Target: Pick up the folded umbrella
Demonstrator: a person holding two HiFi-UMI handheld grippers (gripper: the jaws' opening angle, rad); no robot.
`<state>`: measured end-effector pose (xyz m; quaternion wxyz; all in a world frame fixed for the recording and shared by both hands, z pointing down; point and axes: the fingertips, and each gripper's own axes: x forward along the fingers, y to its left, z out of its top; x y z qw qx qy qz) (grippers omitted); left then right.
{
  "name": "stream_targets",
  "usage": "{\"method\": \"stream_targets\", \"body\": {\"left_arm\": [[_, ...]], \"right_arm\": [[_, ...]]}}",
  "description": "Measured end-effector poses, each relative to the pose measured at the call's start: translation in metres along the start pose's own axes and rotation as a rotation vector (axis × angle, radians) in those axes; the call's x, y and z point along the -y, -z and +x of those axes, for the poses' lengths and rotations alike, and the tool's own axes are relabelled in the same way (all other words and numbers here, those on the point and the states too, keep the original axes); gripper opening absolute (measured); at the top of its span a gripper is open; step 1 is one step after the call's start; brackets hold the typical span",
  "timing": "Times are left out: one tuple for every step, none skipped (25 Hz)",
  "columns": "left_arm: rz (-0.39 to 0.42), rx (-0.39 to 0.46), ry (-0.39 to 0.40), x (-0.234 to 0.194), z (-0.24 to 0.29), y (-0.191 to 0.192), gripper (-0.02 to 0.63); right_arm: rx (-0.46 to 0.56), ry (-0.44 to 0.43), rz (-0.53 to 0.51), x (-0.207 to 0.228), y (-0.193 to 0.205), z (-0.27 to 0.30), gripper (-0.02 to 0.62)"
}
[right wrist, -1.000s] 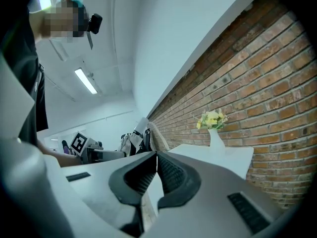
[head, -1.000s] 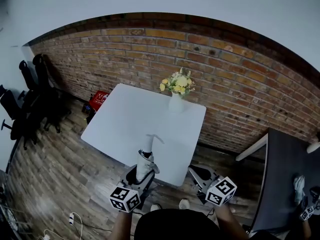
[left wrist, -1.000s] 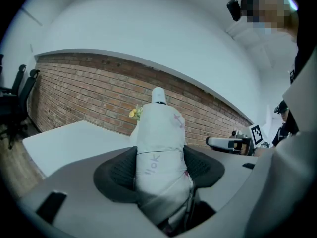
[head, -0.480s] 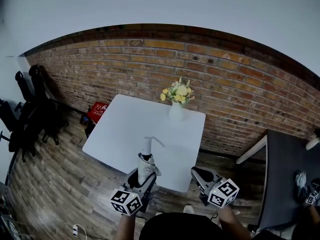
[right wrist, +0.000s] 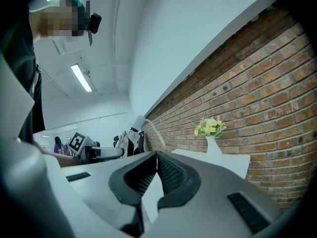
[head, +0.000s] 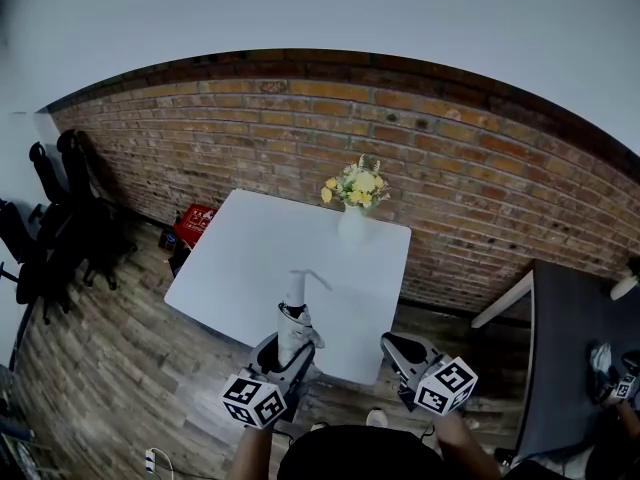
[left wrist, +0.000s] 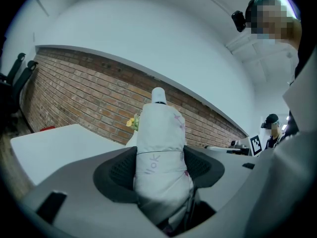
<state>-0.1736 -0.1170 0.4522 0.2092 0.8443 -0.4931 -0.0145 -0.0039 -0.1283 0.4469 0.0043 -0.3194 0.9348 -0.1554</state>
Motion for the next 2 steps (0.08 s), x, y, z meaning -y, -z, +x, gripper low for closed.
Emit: {"method": "stream_targets", "body": {"left_arm": [[-0.001, 0.0, 0.0, -0.0002, 0.0003, 0.0004, 0.284], [-0.002, 0.0, 0.001, -0.0003, 0.0005, 0.0009, 0.284]], "right_arm": [[-0.001, 0.002, 0.002, 0.0005, 0.0012, -0.0002, 0.023], [-0.003, 0.004, 0.005, 0.0011, 0.0025, -0.0005, 0.023]]}}
